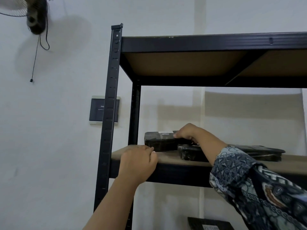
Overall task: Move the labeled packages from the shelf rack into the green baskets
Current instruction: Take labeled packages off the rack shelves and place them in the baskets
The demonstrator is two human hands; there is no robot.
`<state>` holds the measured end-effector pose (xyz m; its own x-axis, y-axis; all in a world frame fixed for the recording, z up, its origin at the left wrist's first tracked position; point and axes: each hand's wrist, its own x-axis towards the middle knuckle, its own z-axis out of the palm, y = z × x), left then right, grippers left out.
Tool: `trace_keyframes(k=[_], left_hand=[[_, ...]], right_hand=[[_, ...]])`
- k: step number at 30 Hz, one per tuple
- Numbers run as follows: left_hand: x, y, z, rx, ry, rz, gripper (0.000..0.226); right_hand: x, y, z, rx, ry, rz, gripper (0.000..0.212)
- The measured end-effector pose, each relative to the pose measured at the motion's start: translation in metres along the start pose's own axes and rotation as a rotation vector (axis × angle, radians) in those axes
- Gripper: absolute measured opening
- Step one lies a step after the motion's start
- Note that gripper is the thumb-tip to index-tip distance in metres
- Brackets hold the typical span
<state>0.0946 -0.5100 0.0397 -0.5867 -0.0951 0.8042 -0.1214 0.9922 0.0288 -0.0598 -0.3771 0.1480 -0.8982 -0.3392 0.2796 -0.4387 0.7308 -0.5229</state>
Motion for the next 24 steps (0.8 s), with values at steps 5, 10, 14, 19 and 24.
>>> trace_keyframes(k=[5, 10, 14, 19, 24], left_hand=[[0.001, 0.0, 0.002, 0.006, 0.016, 0.0, 0.063], [0.001, 0.001, 0.002, -0.004, 0.027, -0.007, 0.062], [0.001, 0.0, 0.002, 0.008, 0.031, -0.008, 0.062], [0.001, 0.0, 0.004, -0.005, 0.041, -0.014, 0.061], [0.002, -0.002, 0.007, -0.017, 0.076, -0.016, 0.069]], right_hand=[[-0.001, 0.005, -0.004, 0.231, 0.071, -0.06, 0.083], [-0.005, 0.002, -0.004, 0.368, 0.05, -0.031, 0.057], [-0.006, 0.002, -0.003, 0.432, -0.006, -0.065, 0.028], [-0.009, 0.002, -0.005, 0.394, -0.012, -0.167, 0.031], [-0.011, -0.008, -0.009, 0.357, 0.012, -0.236, 0.038]])
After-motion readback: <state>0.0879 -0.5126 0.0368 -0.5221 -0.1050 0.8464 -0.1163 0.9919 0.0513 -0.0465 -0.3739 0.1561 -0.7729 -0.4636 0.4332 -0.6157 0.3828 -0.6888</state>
